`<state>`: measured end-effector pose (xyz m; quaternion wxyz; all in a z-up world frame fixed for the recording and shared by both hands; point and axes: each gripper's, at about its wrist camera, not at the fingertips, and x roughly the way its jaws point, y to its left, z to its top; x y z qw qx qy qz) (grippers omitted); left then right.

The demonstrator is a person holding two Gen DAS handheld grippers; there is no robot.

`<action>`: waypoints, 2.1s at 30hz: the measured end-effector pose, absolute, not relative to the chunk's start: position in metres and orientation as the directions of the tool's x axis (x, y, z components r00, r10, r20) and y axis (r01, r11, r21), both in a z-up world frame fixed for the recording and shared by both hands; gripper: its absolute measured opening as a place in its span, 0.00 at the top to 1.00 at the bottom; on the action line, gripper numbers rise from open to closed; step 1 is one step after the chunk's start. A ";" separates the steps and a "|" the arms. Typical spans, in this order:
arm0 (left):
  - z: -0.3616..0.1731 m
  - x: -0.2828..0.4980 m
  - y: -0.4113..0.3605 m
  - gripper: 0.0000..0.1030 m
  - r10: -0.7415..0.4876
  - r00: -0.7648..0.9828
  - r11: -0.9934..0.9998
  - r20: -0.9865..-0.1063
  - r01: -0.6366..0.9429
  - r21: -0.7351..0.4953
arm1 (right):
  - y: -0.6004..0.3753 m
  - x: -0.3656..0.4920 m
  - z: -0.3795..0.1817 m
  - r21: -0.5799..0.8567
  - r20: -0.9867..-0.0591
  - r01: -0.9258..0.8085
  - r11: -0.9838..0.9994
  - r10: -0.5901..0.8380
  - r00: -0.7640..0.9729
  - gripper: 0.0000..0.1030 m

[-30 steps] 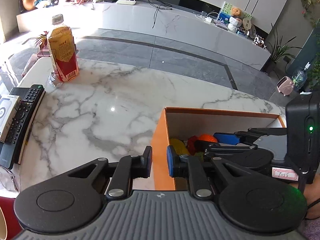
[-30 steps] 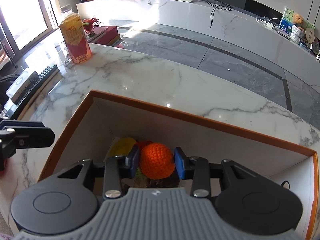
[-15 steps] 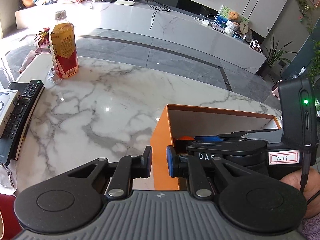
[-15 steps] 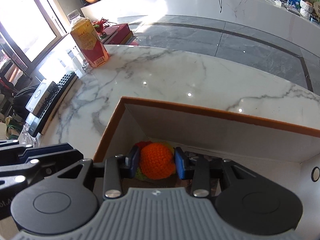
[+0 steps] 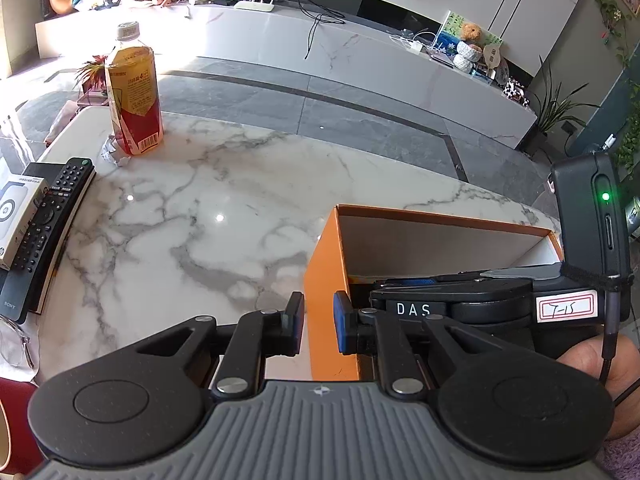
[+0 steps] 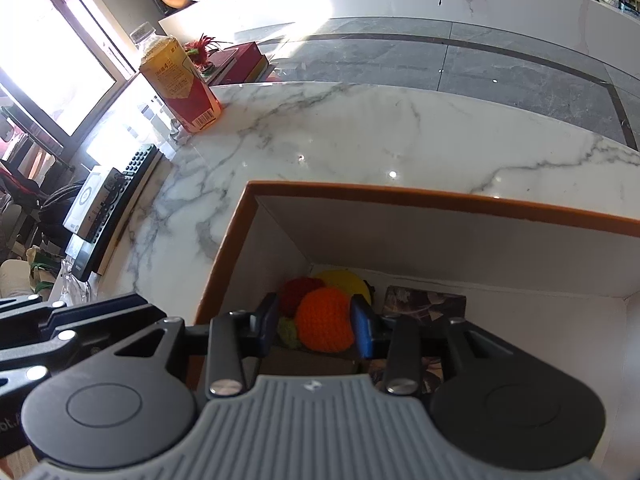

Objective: Organize objects
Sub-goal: 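Lower the tape measure and orange ball into the orange box, open both tools, then grasp the crocheted bunny with left tool while right grasps the bear plush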

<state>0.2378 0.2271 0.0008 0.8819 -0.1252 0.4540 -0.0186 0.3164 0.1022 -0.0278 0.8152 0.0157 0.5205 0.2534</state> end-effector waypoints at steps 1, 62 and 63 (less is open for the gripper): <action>0.002 0.236 0.226 0.82 -0.144 0.590 0.968 -0.795 -0.082 -0.237 | 0.101 0.315 -0.026 0.291 -0.839 -0.400 0.869 0.432 0.331 0.59; -0.033 0.006 0.008 0.49 -0.296 0.563 0.948 -0.771 0.269 -0.168 | -0.172 -0.010 -0.036 0.098 -0.765 -0.216 0.972 0.212 0.608 0.41; -0.034 0.005 0.005 0.45 -0.297 0.562 0.945 -0.772 0.289 -0.153 | -0.172 -0.010 -0.038 0.099 -0.766 -0.218 0.971 0.214 0.606 0.40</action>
